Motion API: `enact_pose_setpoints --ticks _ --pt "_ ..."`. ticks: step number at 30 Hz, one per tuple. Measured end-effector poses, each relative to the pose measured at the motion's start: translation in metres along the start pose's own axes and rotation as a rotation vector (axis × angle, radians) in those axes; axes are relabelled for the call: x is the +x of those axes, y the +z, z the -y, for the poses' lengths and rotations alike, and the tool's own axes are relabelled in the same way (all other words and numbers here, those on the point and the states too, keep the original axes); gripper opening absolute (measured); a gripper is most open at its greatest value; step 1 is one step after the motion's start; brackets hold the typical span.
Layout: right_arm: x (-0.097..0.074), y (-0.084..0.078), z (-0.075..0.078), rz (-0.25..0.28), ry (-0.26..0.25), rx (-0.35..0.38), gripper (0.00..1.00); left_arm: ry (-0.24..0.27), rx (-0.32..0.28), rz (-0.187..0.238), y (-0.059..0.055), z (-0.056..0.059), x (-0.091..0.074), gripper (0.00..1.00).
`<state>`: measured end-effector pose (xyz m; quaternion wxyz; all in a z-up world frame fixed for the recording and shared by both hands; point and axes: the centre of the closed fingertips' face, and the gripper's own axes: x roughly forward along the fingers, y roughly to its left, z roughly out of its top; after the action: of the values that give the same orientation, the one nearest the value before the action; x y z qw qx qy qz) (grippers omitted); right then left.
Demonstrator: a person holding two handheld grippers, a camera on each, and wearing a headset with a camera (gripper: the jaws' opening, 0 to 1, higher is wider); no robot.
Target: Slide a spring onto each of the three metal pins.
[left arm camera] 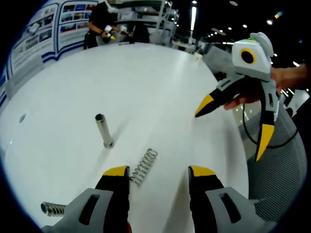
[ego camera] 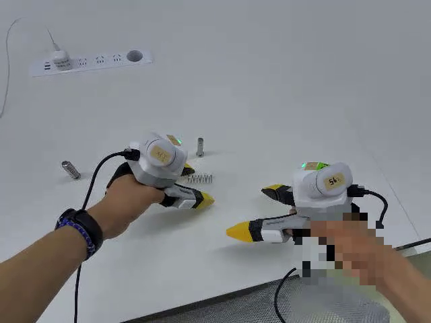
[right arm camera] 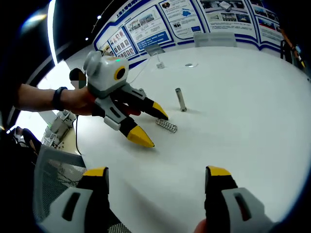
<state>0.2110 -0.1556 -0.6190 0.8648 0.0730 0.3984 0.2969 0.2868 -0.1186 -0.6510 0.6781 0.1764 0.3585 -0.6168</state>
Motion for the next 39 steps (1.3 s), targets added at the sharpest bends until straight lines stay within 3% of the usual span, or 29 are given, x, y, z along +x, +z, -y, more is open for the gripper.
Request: enact_pose_setpoints --ticks 6,12,15,16,19,27,33,39 --pt "0.002 -0.002 -0.007 -0.008 0.012 -0.009 0.83 0.058 -0.013 -0.003 -0.003 -0.007 0.000 0.34" --pt "0.001 -0.002 -0.013 -0.004 0.021 0.000 0.86 0.133 -0.065 0.048 -0.003 -0.022 -0.001 0.12" --pt "0.000 -0.003 -0.014 -0.003 0.018 -0.001 0.86 0.145 -0.039 0.036 -0.005 -0.019 -0.002 0.11" --pt "0.000 -0.004 -0.014 -0.003 0.017 0.002 0.86 0.175 -0.025 0.027 -0.006 -0.023 -0.004 0.11" --pt "-0.002 -0.006 -0.014 -0.004 0.007 0.005 0.86 0.148 -0.104 0.062 -0.007 -0.014 -0.008 0.10" --pt "-0.002 -0.009 -0.018 0.004 0.000 0.030 0.86 0.150 -0.123 0.067 -0.022 -0.002 -0.024 0.10" --pt "0.004 -0.007 -0.026 0.006 0.007 0.026 0.86 0.169 -0.141 0.065 -0.035 -0.003 -0.038 0.10" --pt "0.008 -0.005 -0.033 0.012 0.014 0.031 0.86 0.179 -0.183 0.090 -0.040 0.001 -0.050 0.10"
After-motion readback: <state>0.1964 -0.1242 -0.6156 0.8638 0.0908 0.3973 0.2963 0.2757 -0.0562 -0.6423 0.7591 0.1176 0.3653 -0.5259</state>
